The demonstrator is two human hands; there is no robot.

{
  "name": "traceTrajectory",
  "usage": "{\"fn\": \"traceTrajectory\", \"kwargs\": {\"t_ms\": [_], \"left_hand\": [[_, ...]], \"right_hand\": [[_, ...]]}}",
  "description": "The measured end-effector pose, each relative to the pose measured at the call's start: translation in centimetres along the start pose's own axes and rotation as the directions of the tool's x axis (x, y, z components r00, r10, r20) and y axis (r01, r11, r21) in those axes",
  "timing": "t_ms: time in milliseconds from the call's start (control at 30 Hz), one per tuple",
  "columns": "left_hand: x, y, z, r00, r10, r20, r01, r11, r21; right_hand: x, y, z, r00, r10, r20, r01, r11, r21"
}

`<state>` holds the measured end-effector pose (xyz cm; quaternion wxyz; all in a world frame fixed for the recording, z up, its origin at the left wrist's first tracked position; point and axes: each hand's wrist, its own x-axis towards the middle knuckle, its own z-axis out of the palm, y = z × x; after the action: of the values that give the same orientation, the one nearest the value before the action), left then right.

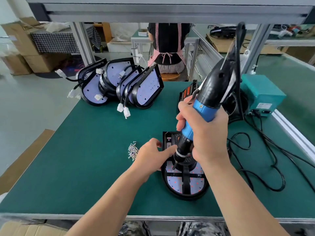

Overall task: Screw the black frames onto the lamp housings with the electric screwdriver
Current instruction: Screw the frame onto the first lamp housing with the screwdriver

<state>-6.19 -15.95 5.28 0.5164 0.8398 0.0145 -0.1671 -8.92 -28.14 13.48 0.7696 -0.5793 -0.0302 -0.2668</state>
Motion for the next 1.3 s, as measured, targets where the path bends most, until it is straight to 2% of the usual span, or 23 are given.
{"fn": "traceTrajectory", "kwargs": {"t_ms": [267,500,767,967,1167,1300], "left_hand": [[-0.2,0.2,0.7,0.999,0.042,0.009,-0.042,0.998,-0.041],[-0.5,0.5,1.3,0.997,0.059,-0.048,-0.054,0.994,0.093],[-0.1,0.3,2.2,0.996,-0.015,-0.083,0.006,0.995,-0.102],[0.5,-0.6,2.5,0.993,-0.012,-0.116,-0.009,0.985,-0.174],[0.2,-0.3,2.3,0.994,-0.010,-0.106,-0.004,0.991,-0.137],[0.1,-0.2,2.2,0.994,0.083,-0.071,-0.089,0.992,-0.093]], "right_hand": [[-0.1,0.8,0.0,0.999,0.012,0.042,-0.010,0.999,-0.041],[-0.4,1.2,0.1,0.997,0.047,0.059,-0.045,0.998,-0.041],[-0.4,1.0,-0.2,0.992,0.044,0.116,-0.039,0.998,-0.038],[-0.7,1.1,0.5,0.973,0.058,0.223,-0.048,0.997,-0.053],[-0.6,1.1,0.2,0.943,0.070,0.326,-0.065,0.998,-0.027],[-0.6,1.1,0.0,0.897,0.063,0.437,-0.060,0.998,-0.021]]}}
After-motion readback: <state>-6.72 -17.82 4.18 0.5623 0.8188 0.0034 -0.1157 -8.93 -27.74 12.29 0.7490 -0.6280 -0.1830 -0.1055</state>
